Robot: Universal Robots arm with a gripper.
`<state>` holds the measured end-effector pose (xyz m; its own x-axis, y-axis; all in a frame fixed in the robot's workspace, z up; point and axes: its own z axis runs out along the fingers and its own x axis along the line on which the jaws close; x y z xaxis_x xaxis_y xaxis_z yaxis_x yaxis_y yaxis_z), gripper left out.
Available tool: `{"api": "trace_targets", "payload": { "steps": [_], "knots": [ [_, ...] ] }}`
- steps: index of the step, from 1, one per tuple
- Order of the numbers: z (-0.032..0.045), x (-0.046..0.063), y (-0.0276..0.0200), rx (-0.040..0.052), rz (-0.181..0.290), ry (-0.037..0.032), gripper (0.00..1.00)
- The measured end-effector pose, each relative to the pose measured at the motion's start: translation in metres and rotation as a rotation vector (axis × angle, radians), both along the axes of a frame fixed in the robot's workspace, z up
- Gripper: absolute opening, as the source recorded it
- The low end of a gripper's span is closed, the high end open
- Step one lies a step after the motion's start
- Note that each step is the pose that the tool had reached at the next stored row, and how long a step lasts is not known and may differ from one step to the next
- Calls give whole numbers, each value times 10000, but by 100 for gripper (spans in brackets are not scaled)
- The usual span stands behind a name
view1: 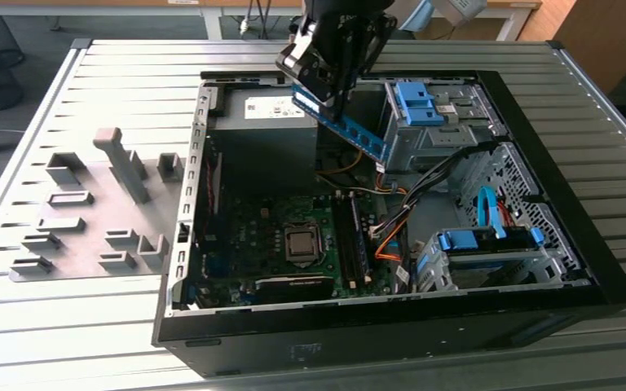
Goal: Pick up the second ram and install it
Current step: 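Insert the second ram into the second slot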
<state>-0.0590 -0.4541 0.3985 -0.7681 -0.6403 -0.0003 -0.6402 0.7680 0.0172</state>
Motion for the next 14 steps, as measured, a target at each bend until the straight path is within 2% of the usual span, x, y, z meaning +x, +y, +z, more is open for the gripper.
{"api": "trace_targets", "payload": {
  "steps": [14],
  "knots": [
    [-1,0,0,1,-127,0,14]
  ]
}}
